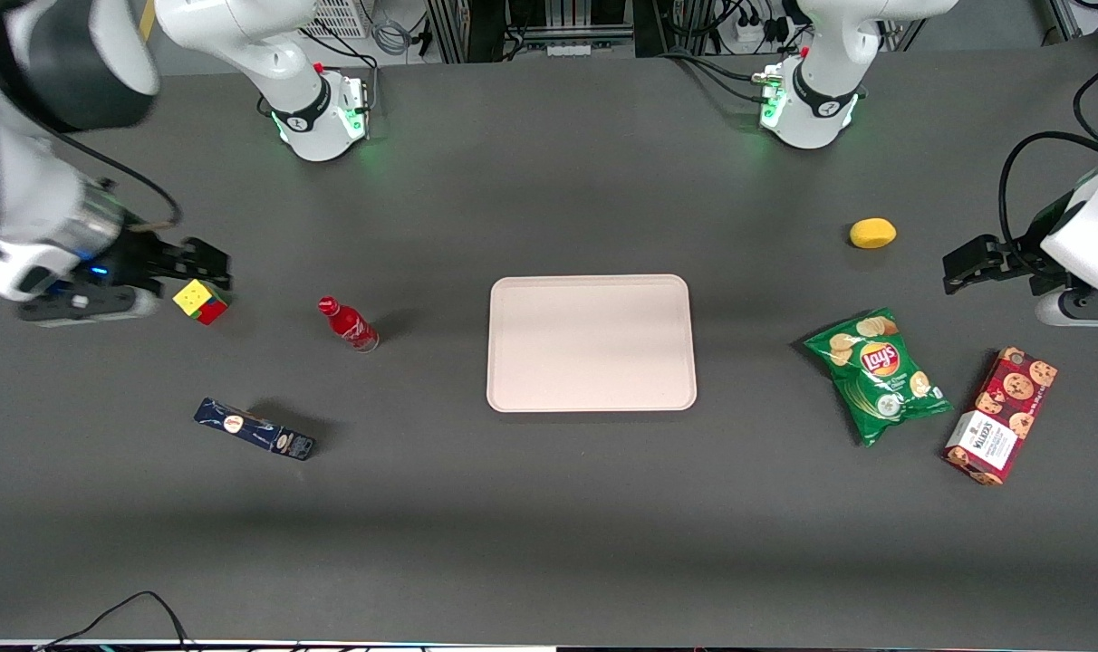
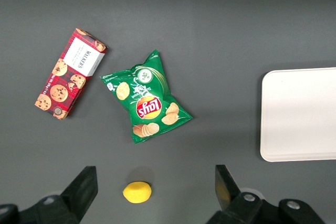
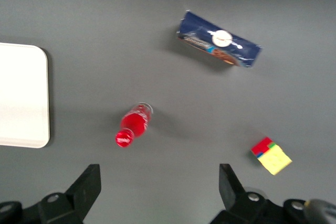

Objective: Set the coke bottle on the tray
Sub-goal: 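Move the right gripper down over the red Coca-Cola bottle lying on its side, then close the right gripper around the red bottle's body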

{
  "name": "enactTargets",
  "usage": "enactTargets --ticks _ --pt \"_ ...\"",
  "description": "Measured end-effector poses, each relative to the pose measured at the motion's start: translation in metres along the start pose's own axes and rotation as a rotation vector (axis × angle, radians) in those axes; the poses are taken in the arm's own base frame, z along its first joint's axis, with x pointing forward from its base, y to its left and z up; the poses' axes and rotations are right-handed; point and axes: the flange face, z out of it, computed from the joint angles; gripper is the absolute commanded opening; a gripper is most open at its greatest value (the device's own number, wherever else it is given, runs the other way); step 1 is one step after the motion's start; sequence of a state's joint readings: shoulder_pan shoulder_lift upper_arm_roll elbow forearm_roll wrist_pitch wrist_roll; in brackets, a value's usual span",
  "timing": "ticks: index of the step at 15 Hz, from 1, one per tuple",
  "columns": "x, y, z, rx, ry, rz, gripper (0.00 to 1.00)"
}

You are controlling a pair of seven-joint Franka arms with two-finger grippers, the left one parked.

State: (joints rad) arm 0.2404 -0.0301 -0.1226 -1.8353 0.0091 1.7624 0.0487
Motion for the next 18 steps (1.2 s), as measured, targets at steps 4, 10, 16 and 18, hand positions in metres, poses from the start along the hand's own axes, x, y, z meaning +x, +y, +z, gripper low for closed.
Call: enactTargets --ticks 4,10,16,18 --pt "-0.009 -0.042 0.09 0.0 0.042 0.0 1.0" --pt "-0.037 -0.065 0.172 0.0 0.069 -0.037 1.0" --pt "-0.042 -0.078 0.192 -0.002 0.056 -0.046 1.0" --pt "-0.042 -0.077 0.197 -0.002 0.052 -0.044 1.0"
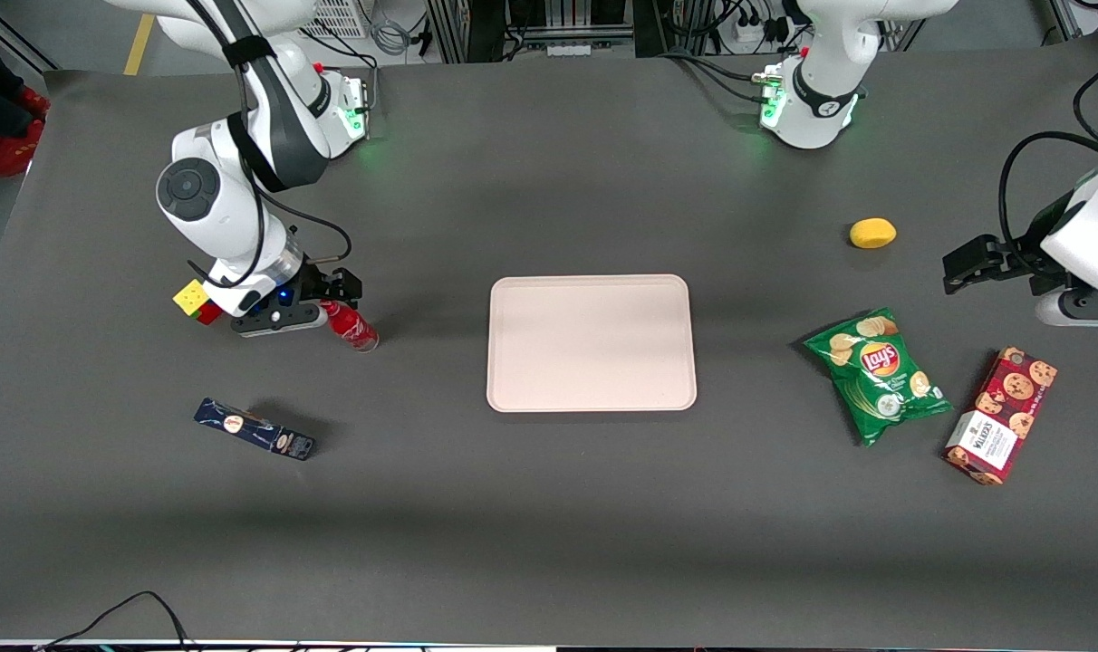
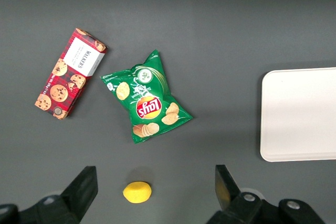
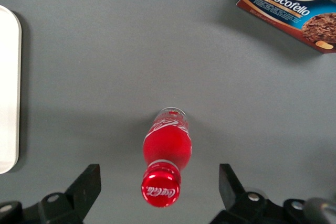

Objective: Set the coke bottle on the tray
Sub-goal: 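Close the right gripper around the red bottle's body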

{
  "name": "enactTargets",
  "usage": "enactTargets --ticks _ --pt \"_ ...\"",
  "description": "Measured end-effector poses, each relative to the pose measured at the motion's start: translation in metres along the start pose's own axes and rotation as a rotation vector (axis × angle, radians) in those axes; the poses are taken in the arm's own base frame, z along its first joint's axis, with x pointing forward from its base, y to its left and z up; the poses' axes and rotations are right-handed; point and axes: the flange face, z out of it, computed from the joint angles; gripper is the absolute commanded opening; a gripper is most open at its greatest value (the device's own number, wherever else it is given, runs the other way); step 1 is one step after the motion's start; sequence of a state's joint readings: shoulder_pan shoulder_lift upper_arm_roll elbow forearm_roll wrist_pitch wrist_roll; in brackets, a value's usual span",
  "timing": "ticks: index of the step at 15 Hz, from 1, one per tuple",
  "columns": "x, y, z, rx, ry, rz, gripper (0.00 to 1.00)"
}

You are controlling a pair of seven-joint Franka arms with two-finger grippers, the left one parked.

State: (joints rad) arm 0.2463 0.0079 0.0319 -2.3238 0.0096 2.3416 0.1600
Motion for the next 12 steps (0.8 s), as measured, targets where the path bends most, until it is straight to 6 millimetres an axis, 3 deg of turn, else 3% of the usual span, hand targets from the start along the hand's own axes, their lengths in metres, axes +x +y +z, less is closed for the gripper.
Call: enactTargets --ticks 5,10,12 --pt "-0.0009 0.0006 0.0092 -0.001 -0.005 0.001 0.79" --pt "-0.0029 0.0009 0.0119 -0.002 -0.012 0.0 0.66" --pt "-0.004 0.0011 0.0133 -0.003 -0.015 0.0 0.54"
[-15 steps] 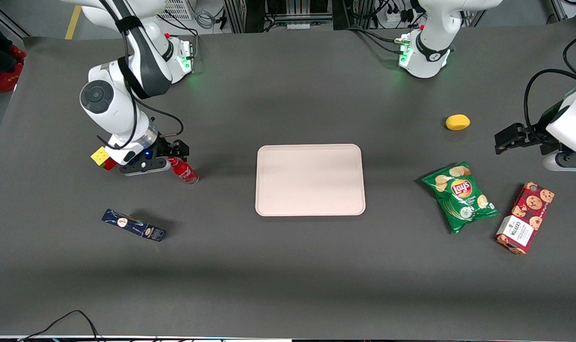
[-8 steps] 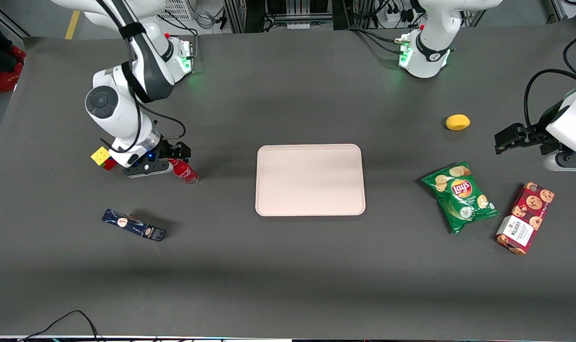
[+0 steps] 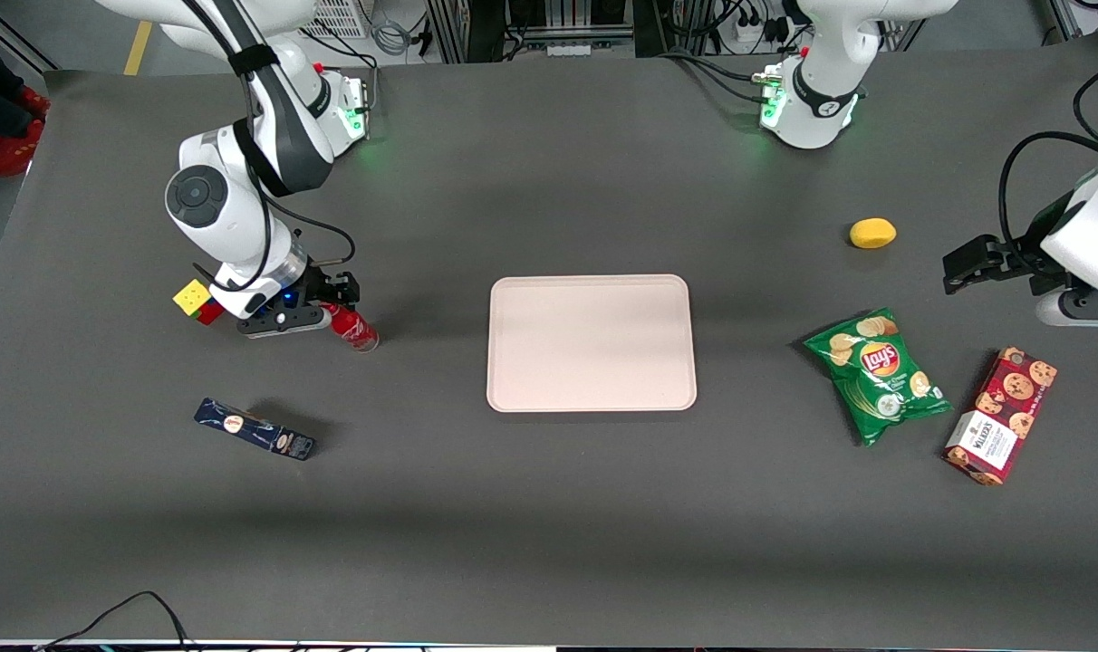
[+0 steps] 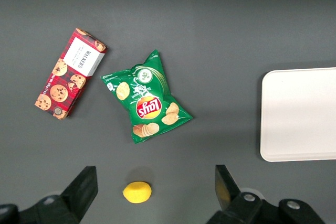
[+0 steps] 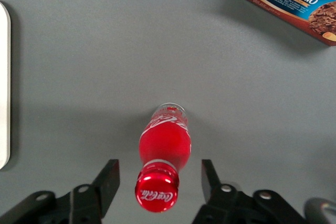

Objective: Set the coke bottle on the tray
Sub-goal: 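Close the right gripper around the red bottle's body, then lift the bottle and carry it toward the pink tray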

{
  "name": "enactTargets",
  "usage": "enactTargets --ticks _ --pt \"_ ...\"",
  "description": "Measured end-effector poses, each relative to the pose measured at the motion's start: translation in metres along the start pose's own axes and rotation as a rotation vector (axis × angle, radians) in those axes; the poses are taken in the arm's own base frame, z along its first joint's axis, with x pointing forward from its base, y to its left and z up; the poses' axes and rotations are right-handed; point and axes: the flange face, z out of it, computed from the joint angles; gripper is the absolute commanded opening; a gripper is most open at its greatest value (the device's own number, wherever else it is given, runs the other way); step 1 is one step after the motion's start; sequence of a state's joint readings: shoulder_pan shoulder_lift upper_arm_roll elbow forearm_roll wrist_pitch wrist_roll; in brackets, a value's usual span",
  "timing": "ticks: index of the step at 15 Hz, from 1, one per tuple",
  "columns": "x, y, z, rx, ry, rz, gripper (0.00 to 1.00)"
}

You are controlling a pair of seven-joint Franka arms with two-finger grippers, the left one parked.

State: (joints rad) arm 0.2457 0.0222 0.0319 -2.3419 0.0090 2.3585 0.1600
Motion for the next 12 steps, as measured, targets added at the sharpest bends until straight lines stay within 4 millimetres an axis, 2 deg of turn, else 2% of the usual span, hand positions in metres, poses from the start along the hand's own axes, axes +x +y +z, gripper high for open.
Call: enactTargets --ticks 4,7,8,12 --pt "-0.0003 0.0001 0.0004 0.0 -0.001 0.0 0.22" --pt "-0.0004 0.0001 0.0001 -0.001 -0.001 -0.001 0.04" --pt "-0.0004 0.0001 0.0001 -0.001 -0.001 -0.001 0.0" --pt "0.0001 0.0 -0.0011 -0.001 -0.003 -0.001 0.0"
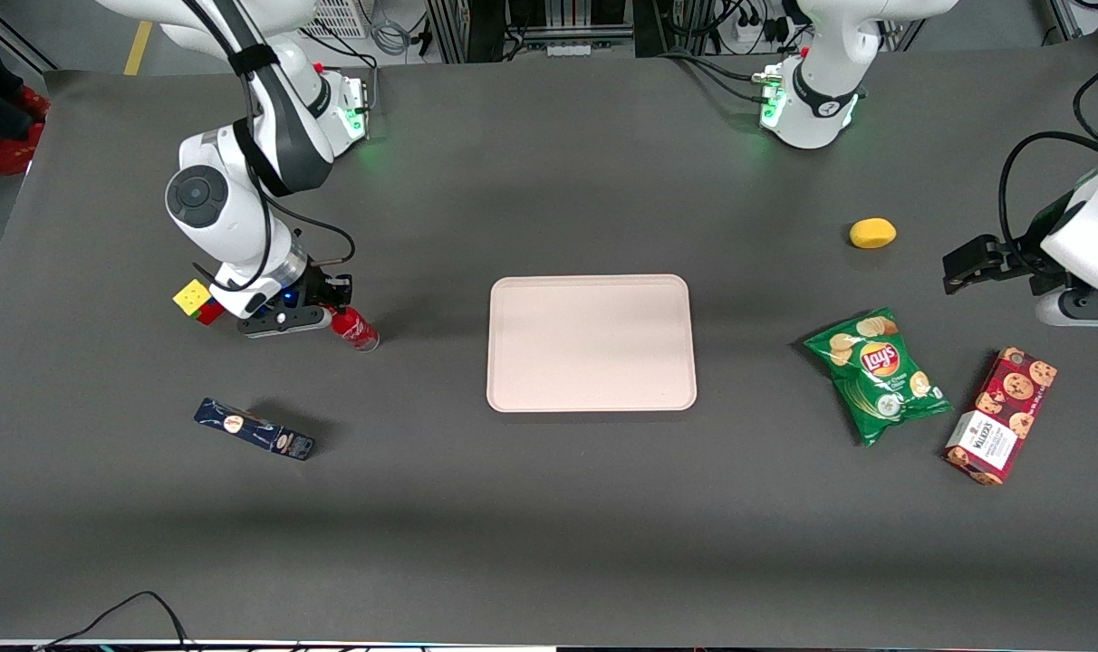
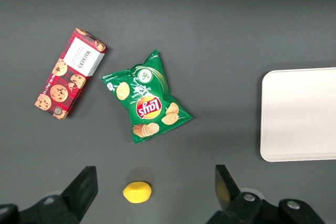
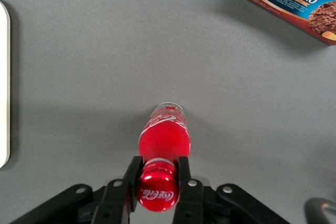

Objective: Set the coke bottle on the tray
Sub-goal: 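Lift the bottle and carry it toward the pink tray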

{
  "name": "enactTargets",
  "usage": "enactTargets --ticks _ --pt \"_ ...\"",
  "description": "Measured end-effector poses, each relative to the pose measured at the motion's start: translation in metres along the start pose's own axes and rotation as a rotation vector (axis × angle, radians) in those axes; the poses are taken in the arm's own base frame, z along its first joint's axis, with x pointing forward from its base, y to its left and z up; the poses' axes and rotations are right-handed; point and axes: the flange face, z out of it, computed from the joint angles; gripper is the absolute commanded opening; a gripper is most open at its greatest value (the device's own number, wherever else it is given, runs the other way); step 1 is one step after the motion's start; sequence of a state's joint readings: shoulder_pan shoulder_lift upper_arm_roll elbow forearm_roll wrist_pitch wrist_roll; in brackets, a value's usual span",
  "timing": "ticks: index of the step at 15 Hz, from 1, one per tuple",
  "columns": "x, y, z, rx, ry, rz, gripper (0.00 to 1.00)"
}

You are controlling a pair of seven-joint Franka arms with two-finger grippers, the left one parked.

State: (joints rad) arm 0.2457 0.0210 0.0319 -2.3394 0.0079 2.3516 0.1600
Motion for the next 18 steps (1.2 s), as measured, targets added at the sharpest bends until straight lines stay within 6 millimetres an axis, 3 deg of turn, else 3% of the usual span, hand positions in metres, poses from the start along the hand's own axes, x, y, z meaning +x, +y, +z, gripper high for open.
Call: enactTargets --ticks 3,8,11,14,18 --pt "0.009 -0.002 -0.023 -0.001 -0.008 0.0 0.0" --pt "0.039 -0.008 -0.119 -0.001 -0.01 0.002 0.0" --pt "0.046 -0.022 -0.172 -0.002 -0.016 0.011 0.0" --pt "0.047 -0.063 -0.207 -0.003 -0.026 0.028 0.0" --pt "0.05 -0.138 -0.224 0.013 -0.031 0.076 0.0"
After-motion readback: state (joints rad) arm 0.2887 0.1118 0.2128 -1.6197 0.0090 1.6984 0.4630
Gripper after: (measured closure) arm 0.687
